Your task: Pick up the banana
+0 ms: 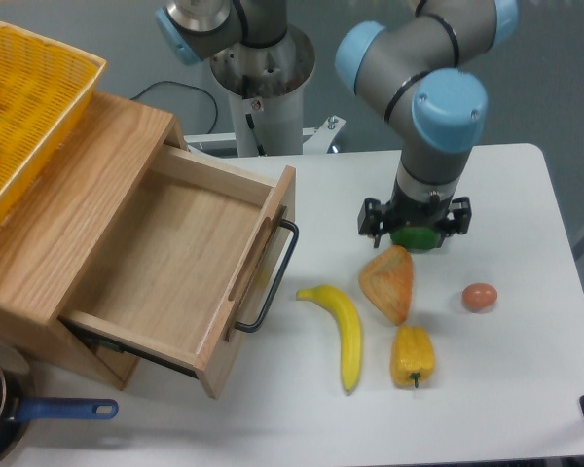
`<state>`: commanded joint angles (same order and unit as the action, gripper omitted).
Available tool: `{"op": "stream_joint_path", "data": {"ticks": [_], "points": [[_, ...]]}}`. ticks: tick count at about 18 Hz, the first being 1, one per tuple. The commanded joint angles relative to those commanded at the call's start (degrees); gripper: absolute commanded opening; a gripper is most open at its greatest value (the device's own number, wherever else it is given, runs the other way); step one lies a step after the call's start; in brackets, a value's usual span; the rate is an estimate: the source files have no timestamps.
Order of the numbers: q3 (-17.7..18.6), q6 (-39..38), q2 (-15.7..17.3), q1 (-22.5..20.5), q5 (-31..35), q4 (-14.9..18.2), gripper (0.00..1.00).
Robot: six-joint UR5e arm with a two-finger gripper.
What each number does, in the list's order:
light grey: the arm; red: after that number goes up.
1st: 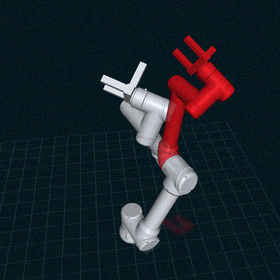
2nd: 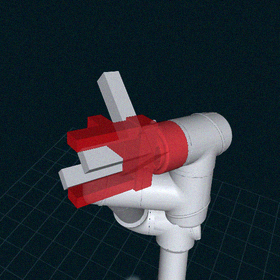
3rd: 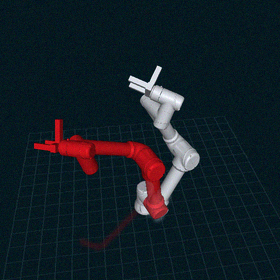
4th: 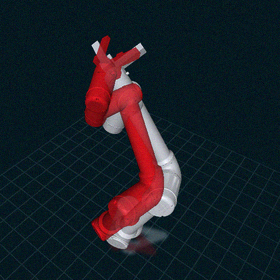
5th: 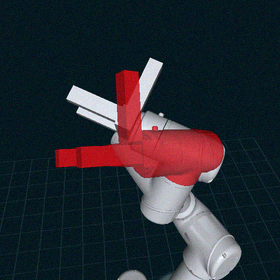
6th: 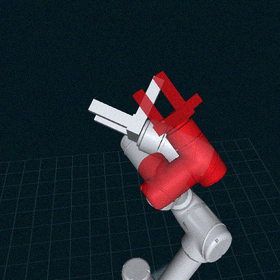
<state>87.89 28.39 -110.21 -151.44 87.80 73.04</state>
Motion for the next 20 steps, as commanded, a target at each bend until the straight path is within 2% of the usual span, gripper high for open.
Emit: {"op": "stream_joint_path", "data": {"ticks": [4,7,11,14,20], "points": [[0.1,-1.6,-0.8,0.4,-1.1,0.0,1.0],[-0.2,-4.6,-2.8,0.9,-1.1,-0.3,1.0],[-1.0,-4.5,-4.7,1.8,-1.1,-3.0,1.0],[-1.0,-4.5,-5.5,2.0,-1.2,-6.6,1.0],[-1.0,-4.5,-6.8,2.8,-1.2,-8.8,1.0]]}}
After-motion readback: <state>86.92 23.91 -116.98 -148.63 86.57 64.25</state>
